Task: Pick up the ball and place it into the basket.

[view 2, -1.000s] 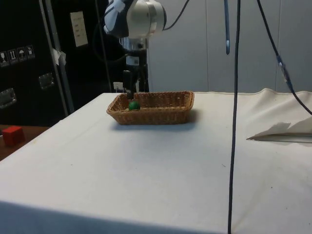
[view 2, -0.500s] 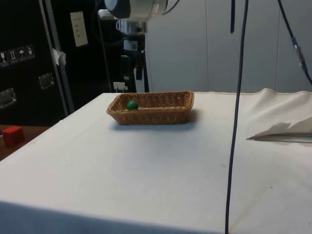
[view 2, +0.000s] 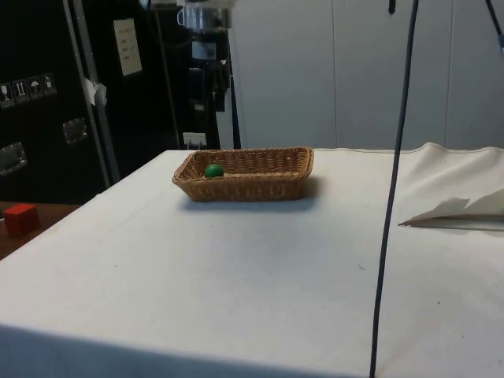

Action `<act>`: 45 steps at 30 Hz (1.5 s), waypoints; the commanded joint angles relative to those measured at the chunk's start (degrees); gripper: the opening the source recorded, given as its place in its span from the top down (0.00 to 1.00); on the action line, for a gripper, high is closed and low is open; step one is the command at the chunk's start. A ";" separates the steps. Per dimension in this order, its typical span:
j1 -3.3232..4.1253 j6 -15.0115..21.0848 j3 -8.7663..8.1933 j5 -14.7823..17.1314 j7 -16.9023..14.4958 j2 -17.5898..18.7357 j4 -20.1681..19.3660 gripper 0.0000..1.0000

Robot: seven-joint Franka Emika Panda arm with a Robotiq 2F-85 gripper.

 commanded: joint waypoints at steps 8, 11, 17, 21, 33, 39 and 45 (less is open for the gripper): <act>0.86 -1.32 0.86 -4.13 2.81 -2.98 -0.29 0.00; 1.95 -2.35 1.38 -7.62 5.33 -5.21 -0.80 0.00; 1.60 -2.69 3.21 -9.00 6.07 -6.93 -1.38 0.00; 2.29 -2.81 3.90 -11.06 7.51 -8.65 -2.46 0.00; 2.18 -2.98 7.10 -12.89 8.14 -12.15 -5.04 0.00; 2.12 -3.04 8.25 -13.01 7.85 -12.83 -5.73 0.00; 2.06 -3.04 9.85 -12.95 7.10 -13.41 -6.30 0.00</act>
